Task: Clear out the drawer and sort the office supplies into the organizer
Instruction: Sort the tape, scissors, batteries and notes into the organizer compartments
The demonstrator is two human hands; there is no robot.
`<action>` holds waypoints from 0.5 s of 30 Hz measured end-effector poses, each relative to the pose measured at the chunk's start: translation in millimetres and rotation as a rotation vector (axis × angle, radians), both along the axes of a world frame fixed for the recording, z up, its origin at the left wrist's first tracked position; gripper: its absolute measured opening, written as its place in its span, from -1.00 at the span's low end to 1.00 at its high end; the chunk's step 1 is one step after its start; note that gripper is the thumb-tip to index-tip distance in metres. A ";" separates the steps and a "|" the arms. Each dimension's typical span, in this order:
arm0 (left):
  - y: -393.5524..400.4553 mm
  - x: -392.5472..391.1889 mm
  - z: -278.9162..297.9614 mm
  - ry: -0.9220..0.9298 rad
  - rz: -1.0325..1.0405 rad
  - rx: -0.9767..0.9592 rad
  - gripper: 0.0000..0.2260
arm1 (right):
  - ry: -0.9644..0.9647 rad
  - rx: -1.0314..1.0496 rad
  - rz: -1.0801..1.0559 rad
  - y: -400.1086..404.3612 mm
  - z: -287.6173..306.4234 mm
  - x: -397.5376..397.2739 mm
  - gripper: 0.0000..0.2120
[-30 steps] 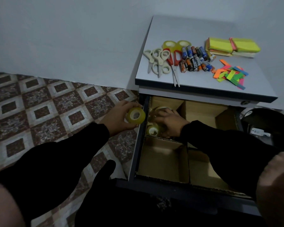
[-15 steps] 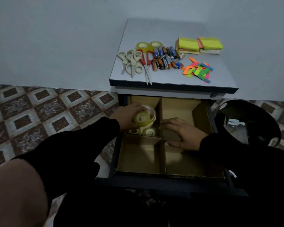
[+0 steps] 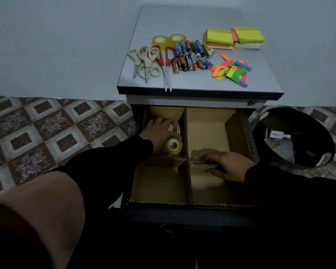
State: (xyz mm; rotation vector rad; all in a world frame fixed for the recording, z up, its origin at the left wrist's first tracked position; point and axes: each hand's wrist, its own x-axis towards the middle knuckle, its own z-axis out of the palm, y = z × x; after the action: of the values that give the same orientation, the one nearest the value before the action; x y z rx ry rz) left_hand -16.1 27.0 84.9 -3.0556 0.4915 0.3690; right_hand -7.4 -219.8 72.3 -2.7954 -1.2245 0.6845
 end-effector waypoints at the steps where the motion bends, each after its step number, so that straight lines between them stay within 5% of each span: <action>1: -1.2 1.1 -1.0 0.006 -0.005 -0.003 -0.52 | 0.002 0.000 0.004 0.0 -2.1 1.3 -0.58; 15: -1.2 3.3 -11.5 0.086 0.044 -0.071 -0.58 | -0.030 -0.008 0.045 1.2 -7.0 2.9 -0.67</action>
State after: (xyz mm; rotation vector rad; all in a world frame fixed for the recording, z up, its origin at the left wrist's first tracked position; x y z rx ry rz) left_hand -12.8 25.8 73.4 -3.1342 0.4502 0.4974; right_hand -4.5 -218.6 65.3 -2.8031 -1.2962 0.6532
